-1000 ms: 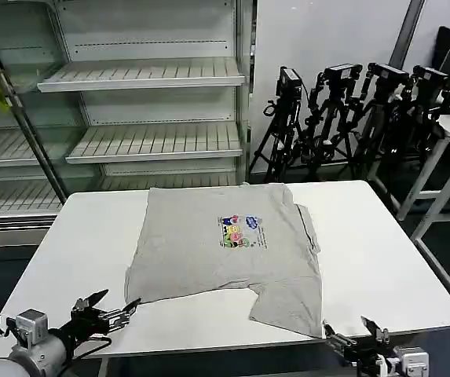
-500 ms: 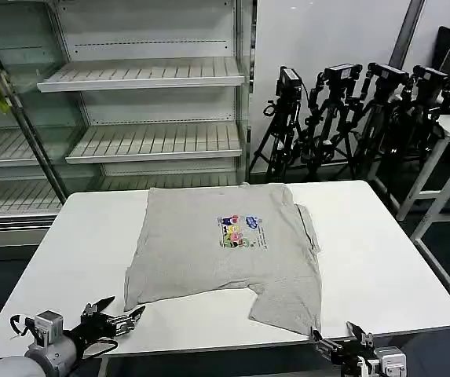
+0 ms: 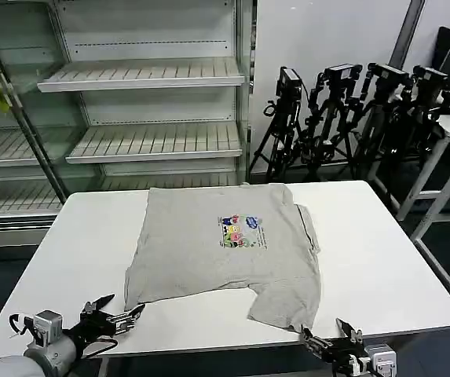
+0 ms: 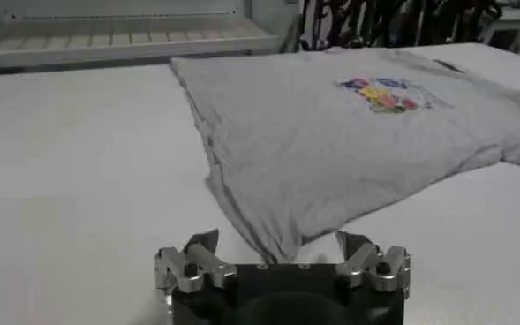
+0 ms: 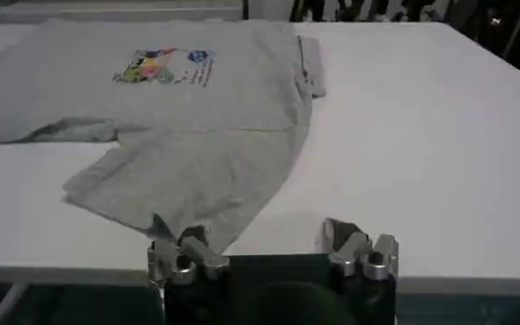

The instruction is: Fold and organize the clothes.

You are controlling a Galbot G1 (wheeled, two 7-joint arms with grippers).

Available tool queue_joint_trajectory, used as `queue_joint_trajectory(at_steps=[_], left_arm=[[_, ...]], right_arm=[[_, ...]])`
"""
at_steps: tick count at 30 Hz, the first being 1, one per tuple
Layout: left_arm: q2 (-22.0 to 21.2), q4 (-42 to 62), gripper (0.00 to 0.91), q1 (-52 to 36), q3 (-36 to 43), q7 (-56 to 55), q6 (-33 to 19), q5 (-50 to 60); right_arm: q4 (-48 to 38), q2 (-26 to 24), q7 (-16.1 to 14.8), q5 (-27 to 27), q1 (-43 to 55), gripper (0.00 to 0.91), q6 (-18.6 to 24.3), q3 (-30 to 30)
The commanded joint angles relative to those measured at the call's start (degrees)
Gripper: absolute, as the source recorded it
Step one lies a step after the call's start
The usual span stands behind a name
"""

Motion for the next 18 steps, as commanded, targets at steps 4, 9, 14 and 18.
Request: queue_joint_trajectory(at_steps=[4,9,14,18], left_arm=[[-1.0,-0.6,0.907,-0.1,-0.4,0.2,-0.1,0.8],[-1.6,0.9,0.907,-0.9,1.0,0.4,-0.3,1.5],[-1.8,1.6,0.907,-1.3,1.7,0.5,-0.3,1.8],[-1.8,2.0,0.907,-1.8,2.2,0.5,-0.3,1.8]], right_arm=[[5.2,-0.2,0.5,3.8,-1.2,0.907,0.0,5.0],[2.1,0.5,0.8,1.4,1.7,0.907,0.0,-0.4],[-1.2,1.0,0.3,-0.4,3.7,0.907,0.1,-6.3],[-3.2,0.7,0.2,-1.0,5.4,0.907,0.1,-9.6]])
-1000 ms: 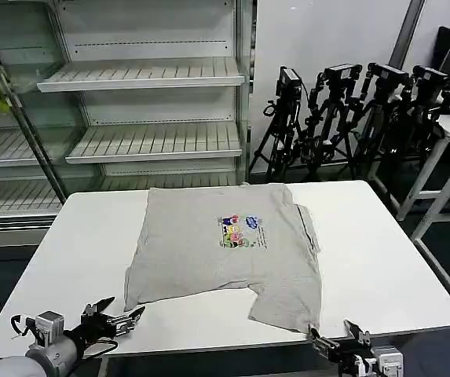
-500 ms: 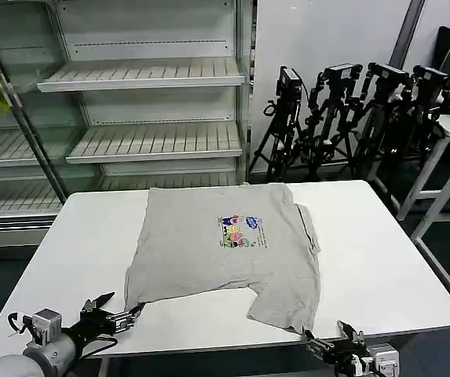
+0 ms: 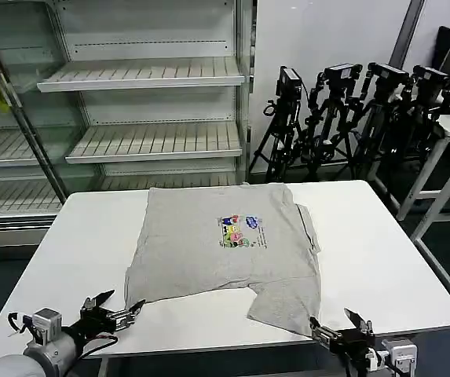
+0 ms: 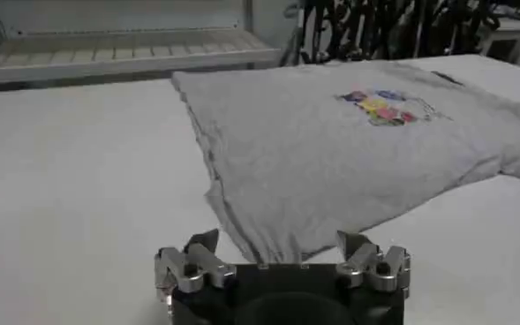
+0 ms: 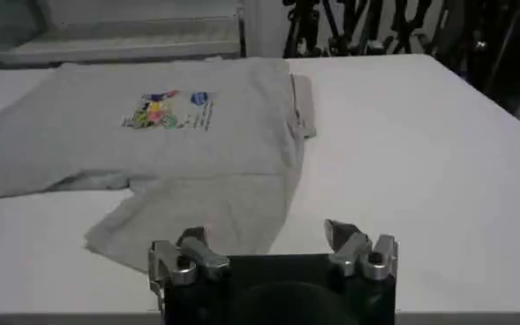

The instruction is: Fold and organize the clothes.

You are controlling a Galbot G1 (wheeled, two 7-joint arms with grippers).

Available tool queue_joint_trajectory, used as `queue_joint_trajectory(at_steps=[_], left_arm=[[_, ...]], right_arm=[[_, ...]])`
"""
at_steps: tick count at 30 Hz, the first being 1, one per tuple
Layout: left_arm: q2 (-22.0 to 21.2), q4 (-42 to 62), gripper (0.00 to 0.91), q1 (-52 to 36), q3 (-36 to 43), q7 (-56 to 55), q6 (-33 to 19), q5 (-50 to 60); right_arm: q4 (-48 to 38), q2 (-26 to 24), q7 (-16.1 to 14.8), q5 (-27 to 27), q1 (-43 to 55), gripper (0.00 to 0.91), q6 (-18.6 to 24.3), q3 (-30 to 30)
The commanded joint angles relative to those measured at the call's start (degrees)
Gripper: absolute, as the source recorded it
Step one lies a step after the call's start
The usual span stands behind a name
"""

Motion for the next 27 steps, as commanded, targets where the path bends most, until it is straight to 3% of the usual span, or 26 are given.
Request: queue_joint_trajectory(at_steps=[1,16,19,21,22,24,26,27], left_arm=[[0.0,1.0,0.907,-0.6,0.8,0.0,-0.1,0.2],[-0.2,2.4,0.907,-1.5,2.8,0.6,-0.4,0.5],[-0.5,2.6,0.715,-2.0,3.4,0.7,-0.5,0.7],[-0.7,2.7,0.383,-2.0,3.6,1.0,-0.6,0.9],[-0.7,2.7,0.292,-2.0,3.7,1.2,-0.7,1.0],[-0.9,2.8,0.232,-2.0,3.8,1.4,-0.9,1.2],[-1.1,2.8,0.161,-1.9,4.0,1.5,-1.1,1.4],[-1.3,2.8,0.141,-1.9,4.0,1.6,-1.2,1.5]], right_arm=[[-3.0,0.0,0.0,-1.1,2.5,0.907,0.0,-6.4],[-4.9,0.2,-0.8,-3.2,2.4,0.907,0.3,-8.0],[-5.0,0.2,-0.9,-3.4,2.4,0.897,0.3,-8.1],[-5.0,0.3,-1.0,-3.6,2.3,0.806,0.3,-8.2],[-5.1,0.3,-1.0,-3.7,2.2,0.615,0.3,-8.2],[-5.0,0.3,-1.2,-4.1,1.9,0.494,0.3,-8.1],[-5.0,0.3,-1.4,-4.4,1.7,0.474,0.3,-8.0],[-4.9,0.3,-1.5,-4.5,1.6,0.403,0.4,-7.9]])
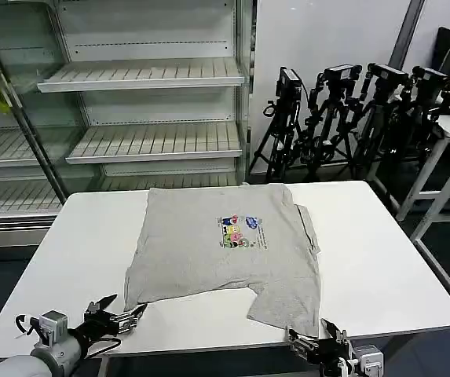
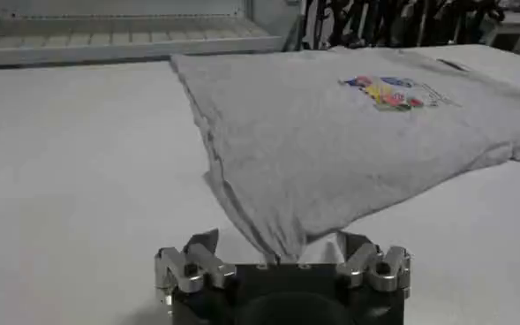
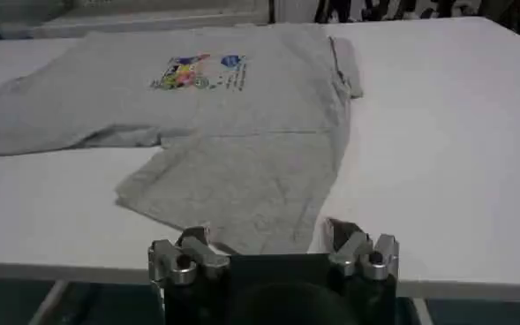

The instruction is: Fold and organize the clothes.

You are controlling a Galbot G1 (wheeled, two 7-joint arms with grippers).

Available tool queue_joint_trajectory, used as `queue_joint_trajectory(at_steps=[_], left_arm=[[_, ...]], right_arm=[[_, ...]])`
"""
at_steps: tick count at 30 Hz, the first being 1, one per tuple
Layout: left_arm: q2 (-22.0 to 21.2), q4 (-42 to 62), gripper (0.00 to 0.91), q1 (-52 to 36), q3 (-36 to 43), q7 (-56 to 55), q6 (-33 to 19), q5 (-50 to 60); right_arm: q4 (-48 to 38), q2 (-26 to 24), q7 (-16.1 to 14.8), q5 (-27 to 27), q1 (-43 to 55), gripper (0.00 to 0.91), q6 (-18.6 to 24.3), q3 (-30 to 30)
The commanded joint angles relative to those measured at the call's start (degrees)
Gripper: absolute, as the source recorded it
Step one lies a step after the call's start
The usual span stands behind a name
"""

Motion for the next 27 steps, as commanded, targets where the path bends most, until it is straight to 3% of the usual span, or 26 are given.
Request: queue_joint_trajectory(at_steps=[1,10,14,27], left_arm=[[-0.6,0.2,0.111,0.0,0.9,0.5,-0.2,0.6],[-2.2,0.4,0.111,0.3,1.8,1.0,-0.6,1.9],[-2.5,0.2,0.040,0.5,1.9,1.3,-0.7,2.3],[-3.1,-0.3,0.040,1.8,0.7,2.9,-2.4,4.1]], right_arm=[[-0.7,0.0,-0.2,-0.4,-0.1,0.353,-0.2,-0.9],[-0.4,-0.2,-0.5,-1.0,-1.4,0.151,-0.1,0.1],[-0.2,-0.1,-0.7,-1.4,-2.1,0.020,-0.1,0.3],[0.9,0.1,-1.4,-2.4,-3.8,0.000,0.1,1.9]])
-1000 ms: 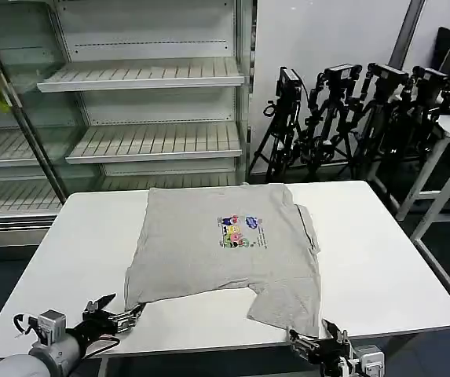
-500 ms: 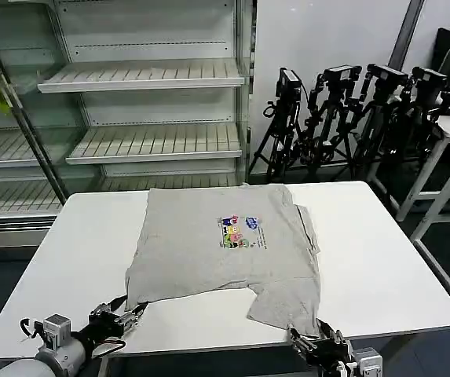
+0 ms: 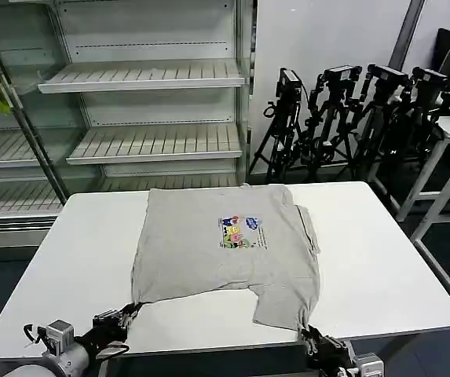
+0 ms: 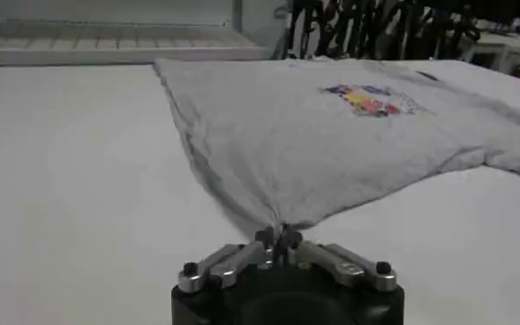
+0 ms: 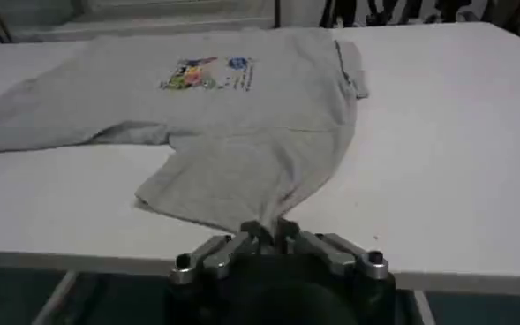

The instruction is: Fold and organize the clothes.

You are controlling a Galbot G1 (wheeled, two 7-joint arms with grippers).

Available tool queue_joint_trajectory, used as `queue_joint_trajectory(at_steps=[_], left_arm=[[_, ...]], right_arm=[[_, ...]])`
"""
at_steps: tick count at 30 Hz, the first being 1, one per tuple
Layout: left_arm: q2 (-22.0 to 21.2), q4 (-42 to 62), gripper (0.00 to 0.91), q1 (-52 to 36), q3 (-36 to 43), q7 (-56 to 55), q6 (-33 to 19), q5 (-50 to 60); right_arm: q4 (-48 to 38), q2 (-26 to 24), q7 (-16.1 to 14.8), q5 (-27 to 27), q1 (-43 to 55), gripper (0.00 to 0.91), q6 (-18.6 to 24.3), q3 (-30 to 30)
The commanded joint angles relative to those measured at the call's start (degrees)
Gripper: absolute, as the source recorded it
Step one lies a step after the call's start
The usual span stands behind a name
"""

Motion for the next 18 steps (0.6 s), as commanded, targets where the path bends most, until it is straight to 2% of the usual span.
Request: queue_joint_trajectory(at_steps=[1,12,18], left_arm=[[-0.4,-0.3,0.040,0.4,-0.4,0.7,-1.0,0.9],[-0.5,-1.9,0.040,1.3,-1.3,0.9,-2.1,1.6],[-0.5,-4.1,0.050,2.2,-3.7,1.0,-3.2,3.2]], right_arm=[[0.2,0.0,0.0,-0.2,-0.5,0.000,0.0,0.8],[3.6,-0.1,-0.7,0.0,-1.5,0.000,0.8,6.5],[6.9,-0.1,-1.5,0.9,-0.8,0.000,1.4,11.8]])
